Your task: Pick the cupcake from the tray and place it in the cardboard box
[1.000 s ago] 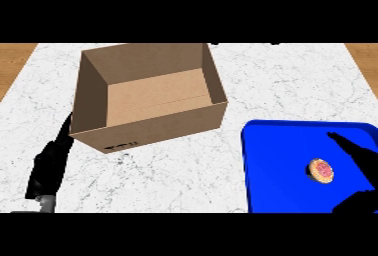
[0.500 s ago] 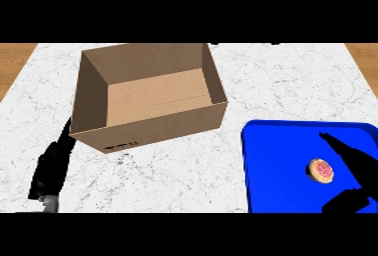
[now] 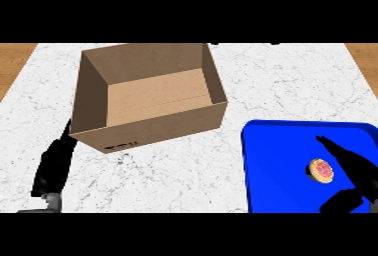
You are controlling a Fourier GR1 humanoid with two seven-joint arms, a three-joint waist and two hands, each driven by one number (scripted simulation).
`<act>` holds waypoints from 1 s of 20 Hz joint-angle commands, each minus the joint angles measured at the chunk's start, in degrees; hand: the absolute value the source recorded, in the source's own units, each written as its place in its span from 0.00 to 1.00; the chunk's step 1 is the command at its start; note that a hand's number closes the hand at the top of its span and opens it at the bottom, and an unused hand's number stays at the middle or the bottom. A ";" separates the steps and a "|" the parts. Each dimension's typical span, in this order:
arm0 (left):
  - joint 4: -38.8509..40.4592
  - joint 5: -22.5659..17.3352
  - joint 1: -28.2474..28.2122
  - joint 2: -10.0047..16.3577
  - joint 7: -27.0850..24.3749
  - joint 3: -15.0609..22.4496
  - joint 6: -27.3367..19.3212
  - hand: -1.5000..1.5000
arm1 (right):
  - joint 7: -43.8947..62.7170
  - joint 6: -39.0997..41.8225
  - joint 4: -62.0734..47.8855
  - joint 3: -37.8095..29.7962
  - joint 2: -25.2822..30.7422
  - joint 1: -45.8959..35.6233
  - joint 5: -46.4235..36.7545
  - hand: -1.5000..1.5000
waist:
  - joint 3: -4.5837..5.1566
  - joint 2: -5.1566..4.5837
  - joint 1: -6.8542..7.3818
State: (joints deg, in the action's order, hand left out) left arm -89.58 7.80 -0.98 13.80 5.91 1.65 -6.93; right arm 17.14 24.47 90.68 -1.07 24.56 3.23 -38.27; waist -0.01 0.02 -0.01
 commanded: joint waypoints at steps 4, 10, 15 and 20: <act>1.13 0.87 2.10 -1.29 1.71 -2.16 1.39 0.50 | -1.83 -0.06 -5.77 -0.22 -3.89 -2.62 -1.99 1.00 | 0.01 -0.02 0.06; -0.29 0.96 0.90 0.30 0.32 -3.47 2.33 0.50 | -2.42 -8.76 -0.12 2.44 -2.99 -0.19 -11.20 1.00 | 0.01 0.02 0.07; 1.49 2.08 0.88 -1.48 -0.55 -3.26 2.15 0.50 | -7.13 -10.92 -2.53 -2.00 -1.25 -3.18 -10.77 1.00 | 0.01 -0.01 0.02; 0.91 2.73 3.31 -2.79 -0.80 0.65 3.50 0.50 | -17.58 -7.92 -7.25 6.46 1.94 -18.70 -13.00 1.00 | -0.16 -1.59 6.50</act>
State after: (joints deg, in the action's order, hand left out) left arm -88.86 10.13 0.22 11.65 5.47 0.37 -4.44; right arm 6.14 14.57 86.01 0.97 24.29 -5.89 -50.06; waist -0.07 -0.50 2.26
